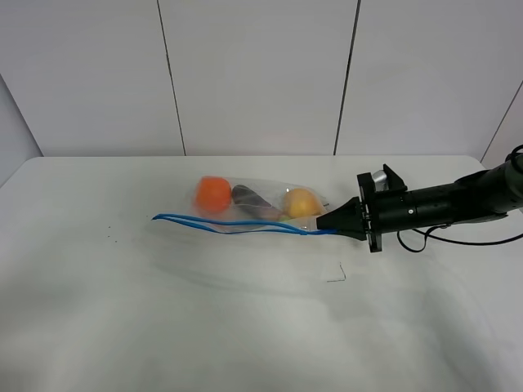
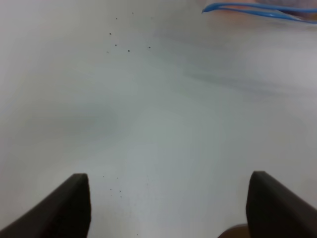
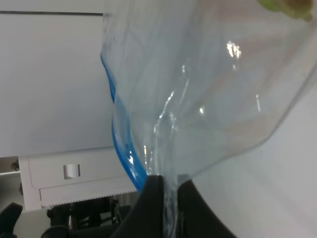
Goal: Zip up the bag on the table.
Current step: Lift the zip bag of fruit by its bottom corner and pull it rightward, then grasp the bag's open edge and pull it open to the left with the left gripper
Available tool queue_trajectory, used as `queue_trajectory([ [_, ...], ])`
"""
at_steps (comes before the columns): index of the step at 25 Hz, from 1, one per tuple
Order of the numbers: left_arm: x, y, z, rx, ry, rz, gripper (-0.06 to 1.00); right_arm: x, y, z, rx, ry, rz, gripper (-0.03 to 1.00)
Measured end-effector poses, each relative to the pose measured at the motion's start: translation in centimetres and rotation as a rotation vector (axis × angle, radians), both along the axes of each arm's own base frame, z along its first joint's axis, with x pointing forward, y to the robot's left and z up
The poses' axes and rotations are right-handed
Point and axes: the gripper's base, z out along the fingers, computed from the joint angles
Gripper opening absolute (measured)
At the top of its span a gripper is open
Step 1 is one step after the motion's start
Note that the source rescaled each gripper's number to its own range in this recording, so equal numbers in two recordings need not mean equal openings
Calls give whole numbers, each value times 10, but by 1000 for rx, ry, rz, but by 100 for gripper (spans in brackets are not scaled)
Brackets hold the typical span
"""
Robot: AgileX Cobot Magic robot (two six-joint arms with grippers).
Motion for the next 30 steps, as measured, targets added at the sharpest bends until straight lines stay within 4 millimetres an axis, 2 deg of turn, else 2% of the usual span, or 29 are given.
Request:
queue_trajectory([
  [6,0,0,0,0,0,0,100,0,0,15,-2,-38,-4,0],
  [15,0,0,0,0,-3,0,100,0,0,16,-2,-43,-4,0],
  [19,9,0,17,-1,2,1,100,0,0,16,-2,-43,-4,0],
  [23,37,-2,54,-1,5,4,100,0,0,16,-2,-43,-4,0],
  [26,66,-3,76,43,21,-17,100,0,0,16,-2,-43,-4,0],
  [30,110,-5,85,195,15,-93,100,0,0,16,-2,-43,-4,0],
])
